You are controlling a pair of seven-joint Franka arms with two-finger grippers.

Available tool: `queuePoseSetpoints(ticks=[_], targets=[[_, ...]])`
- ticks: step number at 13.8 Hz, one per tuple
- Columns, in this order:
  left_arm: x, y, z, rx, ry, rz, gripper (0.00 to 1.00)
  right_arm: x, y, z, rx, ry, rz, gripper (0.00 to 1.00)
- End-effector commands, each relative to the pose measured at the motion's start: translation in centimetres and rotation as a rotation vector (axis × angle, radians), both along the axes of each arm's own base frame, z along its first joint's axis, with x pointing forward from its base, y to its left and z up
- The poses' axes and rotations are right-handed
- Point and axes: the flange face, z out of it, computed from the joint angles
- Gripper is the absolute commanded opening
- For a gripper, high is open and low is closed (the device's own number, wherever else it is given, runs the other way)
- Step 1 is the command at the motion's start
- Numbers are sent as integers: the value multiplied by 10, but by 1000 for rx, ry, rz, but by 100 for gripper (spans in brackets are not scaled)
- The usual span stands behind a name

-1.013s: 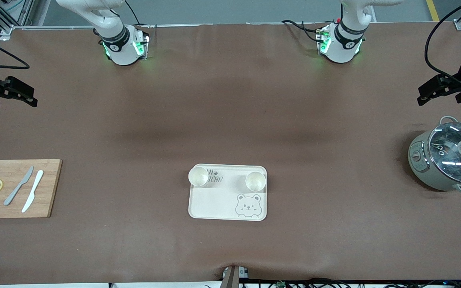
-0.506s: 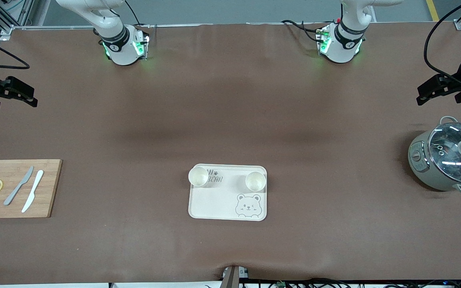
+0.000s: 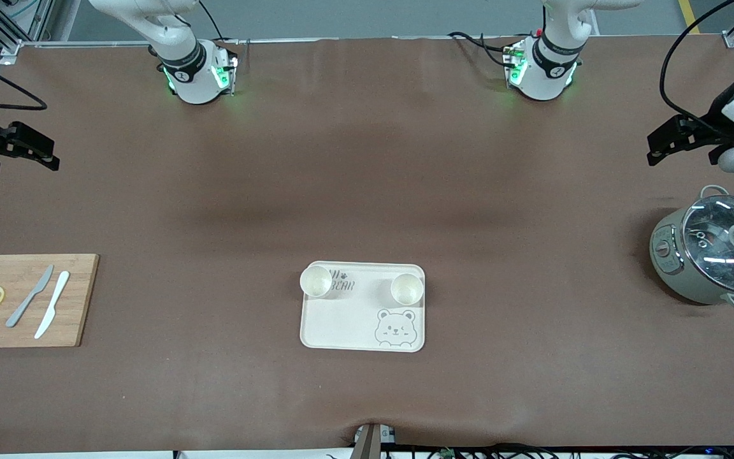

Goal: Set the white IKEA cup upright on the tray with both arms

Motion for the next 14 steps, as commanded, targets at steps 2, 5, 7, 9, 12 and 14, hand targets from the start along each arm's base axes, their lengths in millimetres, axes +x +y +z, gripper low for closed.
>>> queuePoseSetpoints(ticks=[2, 5, 7, 9, 12, 14], targets=[[-5, -4, 3, -39, 18, -23, 100, -5, -4, 6, -13, -4, 5, 100], [-6, 1, 2, -35, 34, -18, 100, -5, -6, 6, -13, -4, 2, 100], [-4, 1, -1, -29, 38, -14, 100, -5, -6, 6, -13, -4, 2, 100], [-2, 8, 5, -25, 25, -2, 100, -5, -8, 6, -15, -4, -2, 100], [-2, 14, 9, -25, 14, 12, 100, -5, -8, 6, -15, -4, -2, 100], [-1, 19, 10, -25, 12, 19, 100, -4, -8, 6, -15, -2, -2, 100]])
